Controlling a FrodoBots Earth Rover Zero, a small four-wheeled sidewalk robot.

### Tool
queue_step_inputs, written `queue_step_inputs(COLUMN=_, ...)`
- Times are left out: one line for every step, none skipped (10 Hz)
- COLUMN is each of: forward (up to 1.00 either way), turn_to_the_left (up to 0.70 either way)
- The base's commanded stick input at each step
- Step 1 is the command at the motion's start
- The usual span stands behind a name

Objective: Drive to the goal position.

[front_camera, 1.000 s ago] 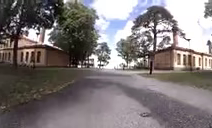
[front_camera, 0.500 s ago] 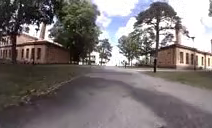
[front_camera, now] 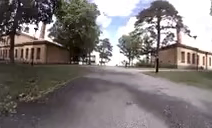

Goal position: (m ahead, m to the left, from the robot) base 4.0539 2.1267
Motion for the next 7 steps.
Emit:
queue_step_inputs(forward=0.7, turn_to_the_left=0.0)
queue_step_inputs(forward=0.7, turn_to_the_left=0.0)
queue_step_inputs(forward=0.7, turn_to_the_left=0.0)
queue_step_inputs(forward=0.7, turn_to_the_left=0.0)
queue_step_inputs(forward=0.7, turn_to_the_left=0.0)
queue_step_inputs(forward=0.7, turn_to_the_left=0.0)
queue_step_inputs(forward=0.7, turn_to_the_left=0.0)
